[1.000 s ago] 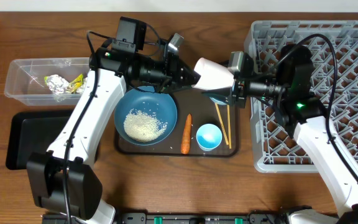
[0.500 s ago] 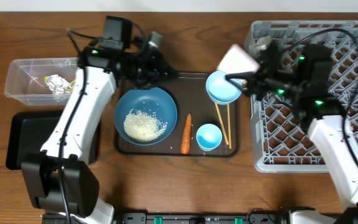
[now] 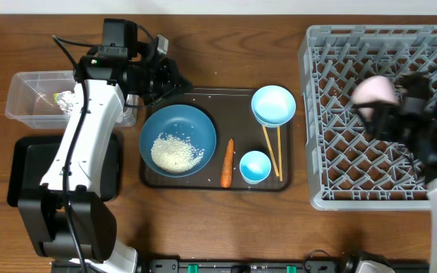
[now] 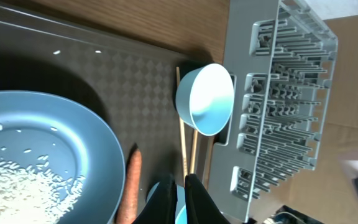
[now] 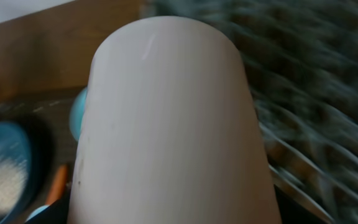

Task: Sort waste into correct bins and load items into the dishwasher rack
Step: 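Carry the pink cup right and place it in the grey rack, then grasp the light-blue cup on the tray with the left gripper and lift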

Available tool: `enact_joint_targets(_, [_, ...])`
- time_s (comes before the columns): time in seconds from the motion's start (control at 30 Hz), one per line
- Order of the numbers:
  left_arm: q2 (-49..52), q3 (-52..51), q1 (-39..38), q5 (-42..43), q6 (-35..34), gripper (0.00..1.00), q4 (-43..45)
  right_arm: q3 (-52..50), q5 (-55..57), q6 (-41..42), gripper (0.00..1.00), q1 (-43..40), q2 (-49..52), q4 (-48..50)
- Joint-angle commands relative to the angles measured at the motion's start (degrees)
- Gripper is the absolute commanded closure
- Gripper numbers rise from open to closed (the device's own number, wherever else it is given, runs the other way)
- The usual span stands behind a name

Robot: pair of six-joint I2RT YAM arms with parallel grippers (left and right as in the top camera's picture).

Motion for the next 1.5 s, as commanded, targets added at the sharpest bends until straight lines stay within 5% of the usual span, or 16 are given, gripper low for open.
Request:
enact_joint_targets(0.0, [0.1, 0.3, 0.3, -2.6, 2.1, 0.92, -0.1, 5.9, 4.8, 2.0, 0.96, -5.8, 0.7, -3.8])
enact_joint_targets(0.57, [0.1, 0.3, 0.3, -3.7, 3.4, 0.92, -0.7, 14.5, 12.1, 2.6, 0.94, -26.0, 20.5, -16.4])
enact_joint_targets(0.87, [0.1, 0.3, 0.3, -3.7, 4.4, 0.92, -2.7, 14.5, 12.1, 2.6, 0.91, -28.5, 26.9, -13.5])
enact_joint_targets(1.17, [0.1, 0.3, 0.3, -3.7, 4.4, 0.92, -2.7, 14.4, 12.6, 2.4, 0.78, -28.7, 30.6, -13.9])
enact_joint_targets(1.23, [0.1, 0.3, 0.3, -3.7, 4.4, 0.92, -2.7, 14.4, 13.4, 2.1, 0.68, -28.7, 31.5, -13.6])
enact_joint_targets(1.37, [0.1, 0.3, 0.3, -3.7, 4.4, 0.92, -2.7, 14.4, 13.3, 2.1, 0.2, -28.6, 32.6, -11.7])
enact_joint_targets(1.47, [0.1, 0.3, 0.3, -3.7, 4.4, 0.9, -2.7, 14.5, 11.6, 2.1, 0.11, -28.6, 32.5, -10.6])
